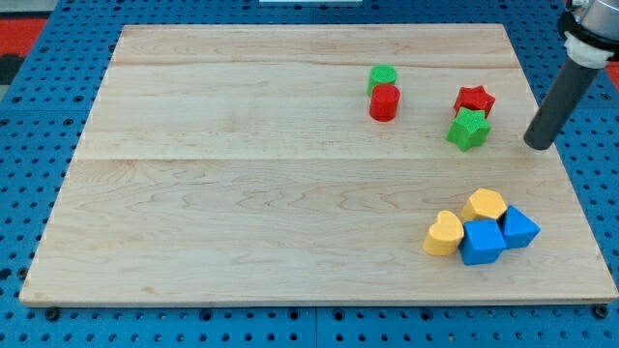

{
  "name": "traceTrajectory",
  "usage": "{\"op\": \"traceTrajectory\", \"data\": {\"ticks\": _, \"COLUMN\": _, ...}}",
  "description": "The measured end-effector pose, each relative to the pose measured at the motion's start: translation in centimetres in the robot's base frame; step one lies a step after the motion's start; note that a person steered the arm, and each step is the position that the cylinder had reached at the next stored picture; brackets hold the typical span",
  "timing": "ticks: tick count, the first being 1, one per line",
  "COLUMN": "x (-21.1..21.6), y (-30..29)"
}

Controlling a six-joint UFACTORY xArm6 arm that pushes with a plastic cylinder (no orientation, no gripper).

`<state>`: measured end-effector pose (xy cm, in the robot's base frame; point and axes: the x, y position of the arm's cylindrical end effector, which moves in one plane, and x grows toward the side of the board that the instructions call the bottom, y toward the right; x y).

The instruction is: Move the green star to the bottom right side of the red circle

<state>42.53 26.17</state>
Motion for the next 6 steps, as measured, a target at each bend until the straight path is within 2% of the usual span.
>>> {"op": "traceTrajectory", "data": {"ticks": 5, "x": -2.2, "y": -11.6}}
{"op": "traceTrajectory", "data": {"ticks": 6, "x": -2.3, "y": -11.5}}
